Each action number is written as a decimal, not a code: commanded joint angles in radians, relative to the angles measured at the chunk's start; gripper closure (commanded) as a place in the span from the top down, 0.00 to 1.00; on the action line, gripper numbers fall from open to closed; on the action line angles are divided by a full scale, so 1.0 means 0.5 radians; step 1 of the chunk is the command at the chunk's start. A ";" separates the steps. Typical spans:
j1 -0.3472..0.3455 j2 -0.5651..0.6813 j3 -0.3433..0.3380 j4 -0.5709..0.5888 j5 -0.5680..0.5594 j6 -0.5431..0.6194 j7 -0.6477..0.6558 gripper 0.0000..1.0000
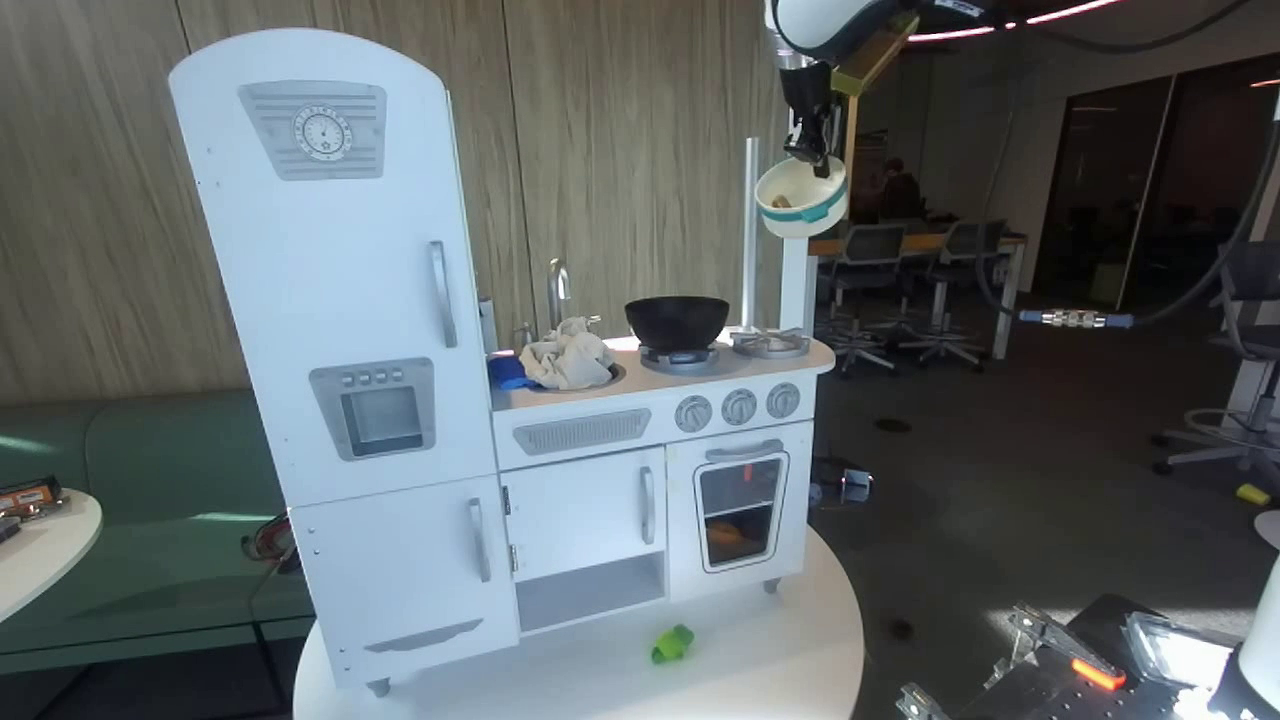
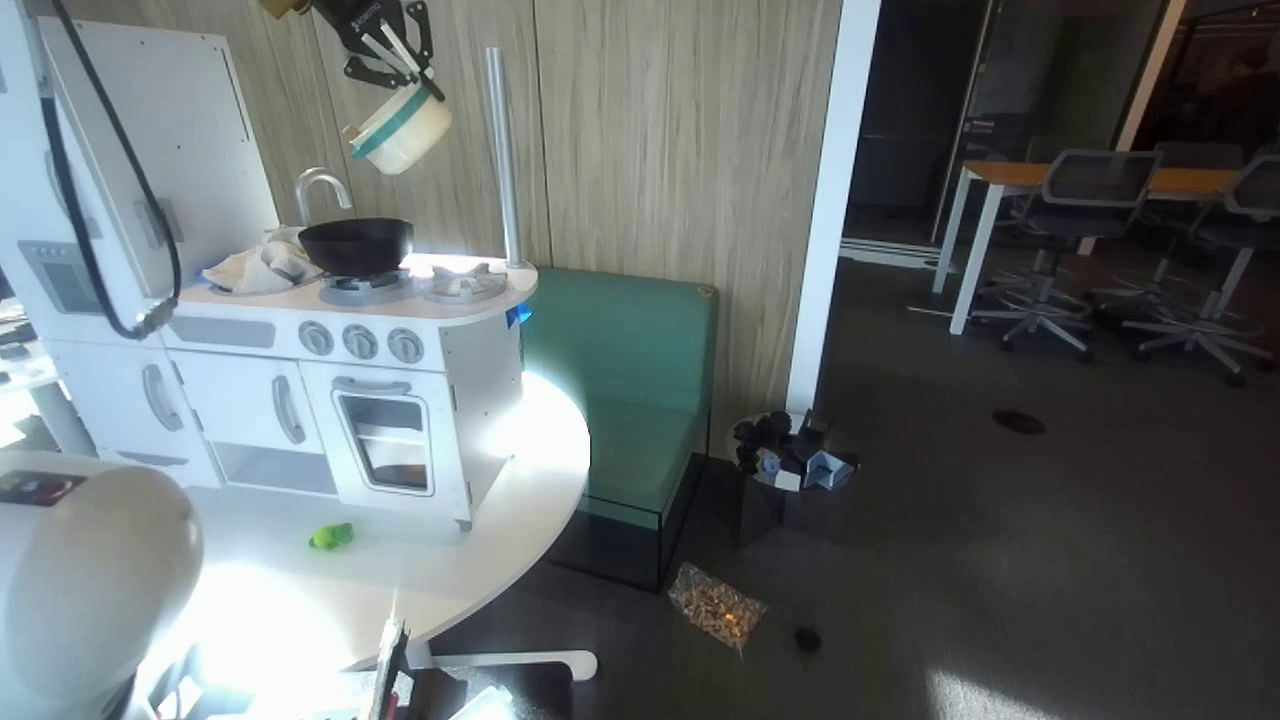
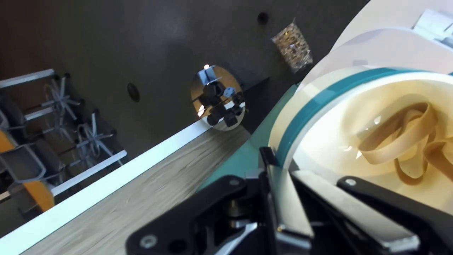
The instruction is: Pour the contents of the white bowl into the black bowl
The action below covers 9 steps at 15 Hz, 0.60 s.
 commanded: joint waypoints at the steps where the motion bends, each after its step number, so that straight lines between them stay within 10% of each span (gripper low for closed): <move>1: -0.082 0.136 -0.043 0.214 0.293 -0.330 -0.253 0.03; 9: -0.164 0.468 -0.077 0.402 0.522 -0.493 -0.523 0.03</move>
